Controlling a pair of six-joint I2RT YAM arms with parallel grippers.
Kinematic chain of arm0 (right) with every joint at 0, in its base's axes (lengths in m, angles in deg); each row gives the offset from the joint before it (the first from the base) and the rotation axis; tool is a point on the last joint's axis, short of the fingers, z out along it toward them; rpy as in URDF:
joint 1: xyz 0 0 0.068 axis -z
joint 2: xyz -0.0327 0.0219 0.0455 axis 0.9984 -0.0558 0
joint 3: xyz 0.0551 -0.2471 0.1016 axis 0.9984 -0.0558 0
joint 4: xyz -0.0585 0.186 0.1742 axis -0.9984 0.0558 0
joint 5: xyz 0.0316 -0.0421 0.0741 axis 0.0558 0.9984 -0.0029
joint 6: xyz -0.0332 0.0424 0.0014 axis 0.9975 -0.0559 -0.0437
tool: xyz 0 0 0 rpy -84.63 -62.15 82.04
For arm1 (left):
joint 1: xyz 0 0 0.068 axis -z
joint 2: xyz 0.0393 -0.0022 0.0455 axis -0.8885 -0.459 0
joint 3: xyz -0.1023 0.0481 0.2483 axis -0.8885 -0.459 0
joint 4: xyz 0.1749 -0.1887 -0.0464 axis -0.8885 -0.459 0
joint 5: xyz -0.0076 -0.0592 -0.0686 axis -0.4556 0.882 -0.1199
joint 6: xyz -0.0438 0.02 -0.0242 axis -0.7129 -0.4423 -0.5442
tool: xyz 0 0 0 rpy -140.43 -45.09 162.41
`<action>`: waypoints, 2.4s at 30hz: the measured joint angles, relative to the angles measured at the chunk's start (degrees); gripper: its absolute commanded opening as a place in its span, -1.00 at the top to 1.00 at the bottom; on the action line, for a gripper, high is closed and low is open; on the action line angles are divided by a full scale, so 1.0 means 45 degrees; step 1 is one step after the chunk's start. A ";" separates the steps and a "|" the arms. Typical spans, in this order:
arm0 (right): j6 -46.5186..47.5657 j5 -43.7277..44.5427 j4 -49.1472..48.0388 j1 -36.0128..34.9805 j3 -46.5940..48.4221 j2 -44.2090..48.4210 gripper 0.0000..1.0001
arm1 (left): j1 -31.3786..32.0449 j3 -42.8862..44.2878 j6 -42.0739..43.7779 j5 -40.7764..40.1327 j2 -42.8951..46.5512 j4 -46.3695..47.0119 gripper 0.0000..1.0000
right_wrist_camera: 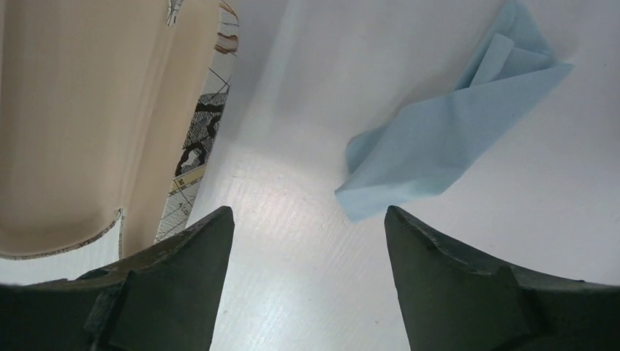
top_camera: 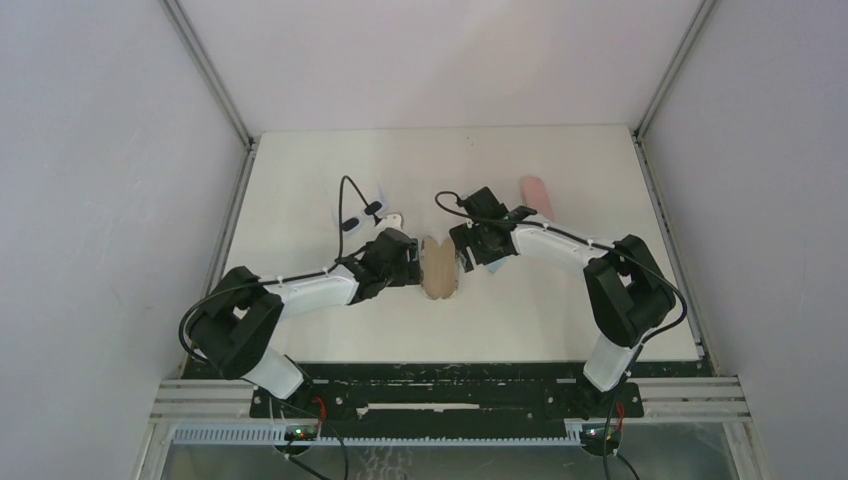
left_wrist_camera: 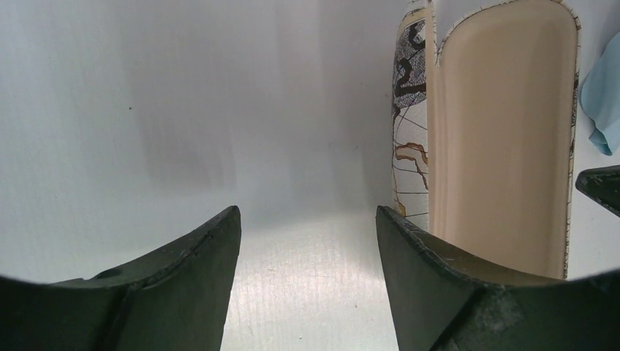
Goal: Organize the sunglasses
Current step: Adjust the sunglasses case at the center of the board.
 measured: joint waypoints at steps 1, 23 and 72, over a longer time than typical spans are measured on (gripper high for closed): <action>-0.0005 0.0019 -0.0019 0.0010 -0.0068 0.0063 -0.51 | 0.0000 -0.0005 0.0000 0.0000 0.0000 0.0000 -0.44; -0.1700 0.0772 -0.2424 0.0165 -0.2803 0.4721 -0.57 | -0.0170 -0.1715 0.0136 -0.0743 0.5319 -0.0840 -0.47; -0.1117 0.0359 -0.2361 -0.0389 0.0937 -0.0568 -0.25 | -0.0170 -0.3342 0.0121 0.0335 0.6528 -0.0466 -0.45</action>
